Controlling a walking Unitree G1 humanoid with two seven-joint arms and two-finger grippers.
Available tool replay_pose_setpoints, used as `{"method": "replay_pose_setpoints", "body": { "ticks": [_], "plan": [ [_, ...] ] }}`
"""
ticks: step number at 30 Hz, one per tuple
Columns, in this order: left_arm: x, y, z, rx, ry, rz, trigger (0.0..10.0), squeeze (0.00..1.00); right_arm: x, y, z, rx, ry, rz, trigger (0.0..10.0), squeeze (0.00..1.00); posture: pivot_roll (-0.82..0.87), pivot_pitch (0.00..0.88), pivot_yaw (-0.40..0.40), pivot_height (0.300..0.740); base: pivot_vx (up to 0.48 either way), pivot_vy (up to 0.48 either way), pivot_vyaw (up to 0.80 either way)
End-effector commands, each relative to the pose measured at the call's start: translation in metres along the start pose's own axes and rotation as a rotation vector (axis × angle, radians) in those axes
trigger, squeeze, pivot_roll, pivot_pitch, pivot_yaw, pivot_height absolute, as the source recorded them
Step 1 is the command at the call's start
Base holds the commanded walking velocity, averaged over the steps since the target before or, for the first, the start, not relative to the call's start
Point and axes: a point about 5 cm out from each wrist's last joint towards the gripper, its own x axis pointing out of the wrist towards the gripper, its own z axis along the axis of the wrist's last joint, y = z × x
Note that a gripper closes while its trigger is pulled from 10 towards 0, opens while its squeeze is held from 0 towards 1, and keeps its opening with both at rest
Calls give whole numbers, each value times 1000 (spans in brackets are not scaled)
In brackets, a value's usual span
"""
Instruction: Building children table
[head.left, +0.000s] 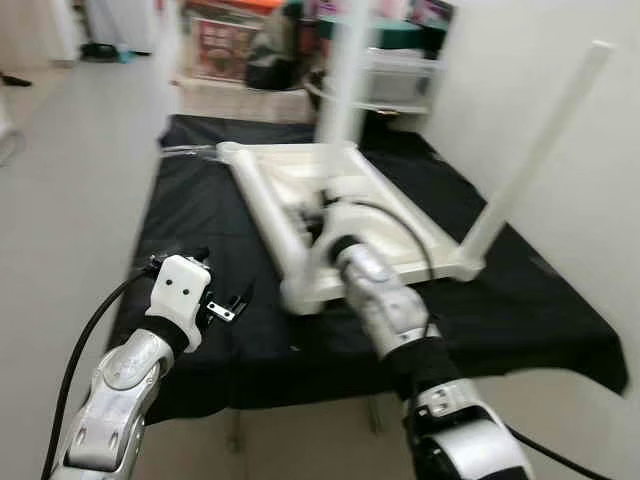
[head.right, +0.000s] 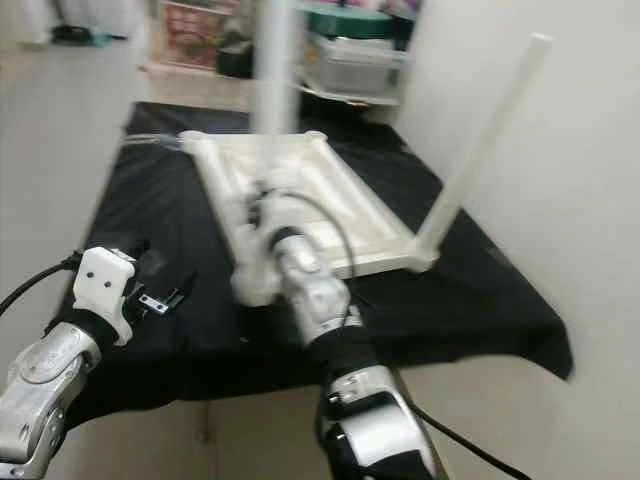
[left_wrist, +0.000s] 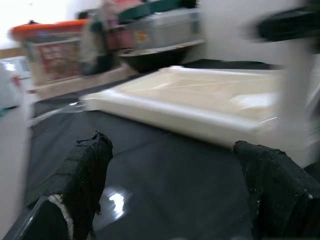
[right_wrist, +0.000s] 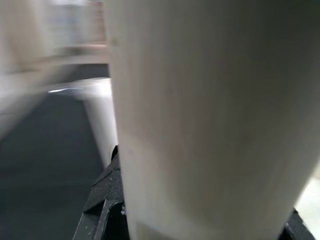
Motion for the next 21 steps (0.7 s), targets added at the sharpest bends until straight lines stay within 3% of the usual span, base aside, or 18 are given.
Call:
{"method": "replay_pose_setpoints", "body": {
  "ticks": [1,3,4,5,8,9,11,12,13,14,15,16,17,21],
  "plan": [
    [1,-2,1,2,1,-13,10000,0,-5,-15,-32,-75,147,-90,0,0,177,0,-194,740,0,0,0],
    [2,-2,0,0,3,-17,10000,0,-15,-1,-39,-86,182,36,0,0,171,0,-188,740,0,0,0],
    [2,-3,0,0,5,-22,10000,0,-20,8,-38,-79,177,90,10000,0,163,0,-181,740,0,0,0],
    [3,-4,0,-1,5,-26,10000,0,-26,25,-31,-90,106,232,10000,0,157,0,-175,740,0,0,0],
    [3,-4,-1,-1,6,-29,10000,0,-30,36,-26,-101,50,325,10000,0,157,0,-175,740,0,0,0],
    [4,-4,0,-1,5,-31,10000,0,-34,44,-22,-71,16,414,10000,1000,155,0,-174,740,0,0,0],
    [5,-5,0,0,3,-34,10000,0,-35,51,-18,-32,0,485,10000,1000,158,0,-176,740,0,0,0],
    [6,-5,1,2,2,-35,10000,0,-36,56,-13,-8,-8,555,10000,929,159,0,-176,740,0,0,0],
    [5,-5,0,4,2,-35,10000,0,-40,62,-4,5,-50,680,10000,0,156,0,-177,740,0,0,0],
    [5,-4,0,4,3,-34,10000,0,-45,67,4,6,-87,778,10000,0,156,0,-178,740,0,0,0],
    [5,-4,0,4,3,-34,10000,0,-45,67,4,6,-87,778,10000,0,156,0,-178,740,0,0,0],
    [4,-4,-1,5,7,-33,10000,0,-57,73,13,-21,-126,966,10000,0,159,0,-179,740,0,0,0],
    [4,-4,-1,5,7,-33,10000,0,-62,75,13,-53,-132,1031,10000,0,159,0,-179,740,0,0,0],
    [4,-4,-1,4,5,-31,10000,0,-68,76,10,-116,-140,1124,10000,0,162,0,-185,740,0,0,0]
  ]
}}
